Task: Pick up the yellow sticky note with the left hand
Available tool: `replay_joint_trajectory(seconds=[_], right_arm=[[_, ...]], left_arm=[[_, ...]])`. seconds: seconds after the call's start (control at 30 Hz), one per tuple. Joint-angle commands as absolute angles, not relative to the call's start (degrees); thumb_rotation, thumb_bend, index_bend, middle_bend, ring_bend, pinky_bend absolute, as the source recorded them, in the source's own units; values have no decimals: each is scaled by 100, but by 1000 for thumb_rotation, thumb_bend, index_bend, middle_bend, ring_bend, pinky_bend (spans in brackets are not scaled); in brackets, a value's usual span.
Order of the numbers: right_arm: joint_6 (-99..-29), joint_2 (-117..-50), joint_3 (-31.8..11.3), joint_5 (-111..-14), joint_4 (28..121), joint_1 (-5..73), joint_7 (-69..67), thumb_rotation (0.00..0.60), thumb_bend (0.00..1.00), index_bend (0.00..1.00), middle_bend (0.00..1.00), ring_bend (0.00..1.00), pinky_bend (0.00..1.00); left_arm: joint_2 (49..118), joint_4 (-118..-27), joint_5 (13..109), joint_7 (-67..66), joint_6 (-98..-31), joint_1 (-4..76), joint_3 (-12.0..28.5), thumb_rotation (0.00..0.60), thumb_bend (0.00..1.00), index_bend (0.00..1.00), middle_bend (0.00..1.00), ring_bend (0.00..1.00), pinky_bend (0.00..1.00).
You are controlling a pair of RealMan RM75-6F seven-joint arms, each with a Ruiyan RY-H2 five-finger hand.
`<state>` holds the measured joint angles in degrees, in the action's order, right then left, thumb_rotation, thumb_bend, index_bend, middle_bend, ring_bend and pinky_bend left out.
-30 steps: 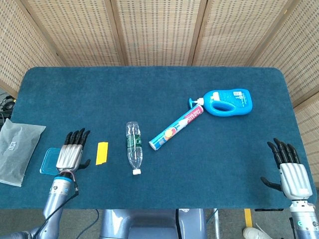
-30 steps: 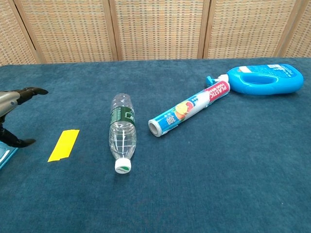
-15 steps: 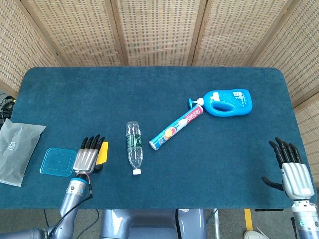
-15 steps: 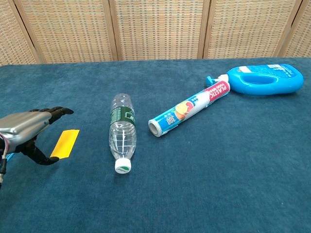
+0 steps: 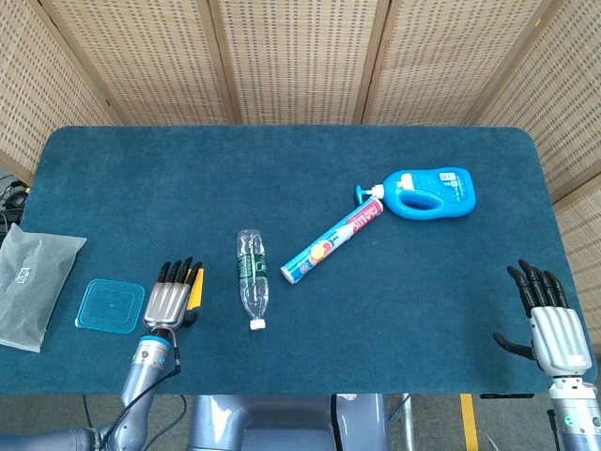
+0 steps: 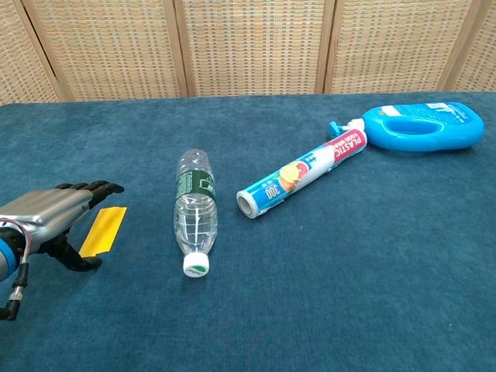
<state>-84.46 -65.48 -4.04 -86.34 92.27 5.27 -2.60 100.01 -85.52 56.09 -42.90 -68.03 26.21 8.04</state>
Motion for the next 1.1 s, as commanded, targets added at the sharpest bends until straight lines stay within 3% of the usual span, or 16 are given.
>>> replay_joint_trajectory(seconds=[0.03,0.27,0.6,0.87,1.1], right_arm=[[-8447,-6546,-408,-8628,9225,526,-268,600,0,0,0,0,0],[-8444,-6547,-410,-8622,9225,527,-272,600,0,0,0,0,0],[-8435,-6561,-404,-8629,9235,533,-242,600,0,0,0,0,0],[-8445,-6545,-399,-8636,9250,525,-270,600,0,0,0,0,0],[-8426,-6539,-407,-8604,9243,527,-305,600,0,0,0,0,0]], left_arm=[[10047,-8472,5566,-4317,-6801,2650,798,600,296,0,0,0,0],[10108,-8258,5484,-4286,-6778,2699,820,600,321,0,0,0,0],[10021,-8158,5570,-4106,-6842,2736,878,600,692,0,0,0,0],[9874,-8415,5791,-3951,-7006,2743,910,600,731,0,0,0,0],[9706,-8744,5839,-3744,-7010,2671,842,600,704,0,0,0,0]])
